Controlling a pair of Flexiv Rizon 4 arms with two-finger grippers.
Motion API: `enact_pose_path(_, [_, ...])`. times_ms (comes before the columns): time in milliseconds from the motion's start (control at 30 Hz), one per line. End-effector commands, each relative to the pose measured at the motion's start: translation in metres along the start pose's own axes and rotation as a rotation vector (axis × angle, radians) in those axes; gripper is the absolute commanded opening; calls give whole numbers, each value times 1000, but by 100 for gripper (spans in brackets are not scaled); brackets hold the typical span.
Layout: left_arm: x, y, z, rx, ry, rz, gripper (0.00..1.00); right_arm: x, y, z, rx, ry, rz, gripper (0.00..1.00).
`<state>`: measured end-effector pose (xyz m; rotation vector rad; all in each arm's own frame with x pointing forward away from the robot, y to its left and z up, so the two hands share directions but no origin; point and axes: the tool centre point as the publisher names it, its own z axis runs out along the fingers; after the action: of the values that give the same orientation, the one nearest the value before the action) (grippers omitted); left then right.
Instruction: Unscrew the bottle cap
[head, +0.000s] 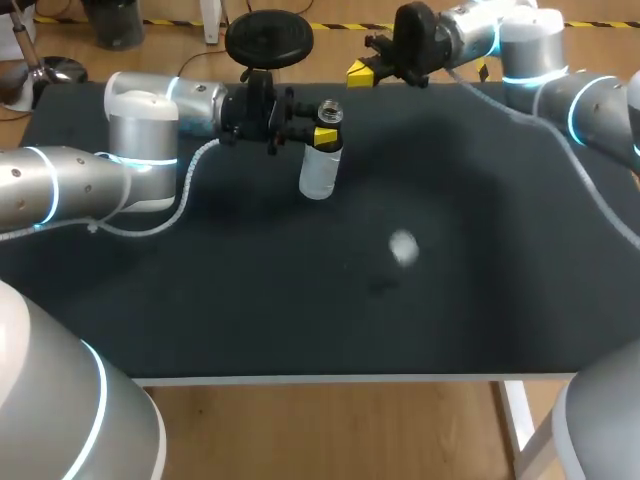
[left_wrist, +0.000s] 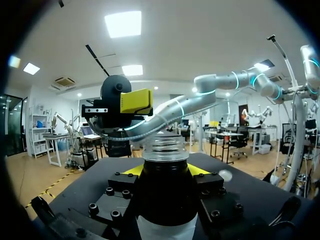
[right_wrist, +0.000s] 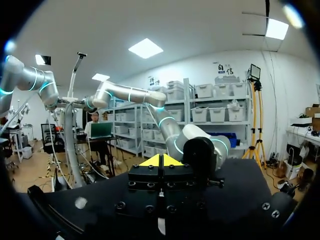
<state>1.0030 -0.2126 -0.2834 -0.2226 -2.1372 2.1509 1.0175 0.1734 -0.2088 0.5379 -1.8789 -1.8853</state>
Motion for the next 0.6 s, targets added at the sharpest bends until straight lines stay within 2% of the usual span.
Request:
enact_pose_path(33, [0, -1, 0, -1, 0, -1, 0, 4, 3, -26, 90, -105, 12, 0])
enact_pose_path(67, [0, -1, 0, -1, 0, -1, 0, 3, 2, -32, 89, -182, 37, 0])
enact_pose_path(133, [0, -1, 0, -1, 0, -1, 0, 8, -1, -38, 160, -231, 51, 0])
enact_pose_path(167, [0, -1, 0, -1, 0, -1, 0, 1, -5, -40, 171, -300, 74, 0])
enact_pose_path(200, [0, -1, 0, -1, 0, -1, 0, 0, -7, -43, 182, -338, 69, 37])
enact_pose_path(233, [0, -1, 0, -1, 0, -1, 0, -1, -8, -45, 184, -354, 68, 100])
enact_pose_path(300, [0, -1, 0, -1, 0, -1, 0, -1, -7, -51, 175, -430, 63, 100])
enact_pose_path(333, [0, -1, 0, -1, 0, -1, 0, 0, -6, -52, 169, -433, 59, 100])
enact_pose_path(467, [0, -1, 0, -1, 0, -1, 0, 1, -4, -58, 217, -529, 47, 100])
enact_pose_path(600, [0, -1, 0, -1, 0, -1, 0, 0, -4, -73, 263, -753, 46, 100])
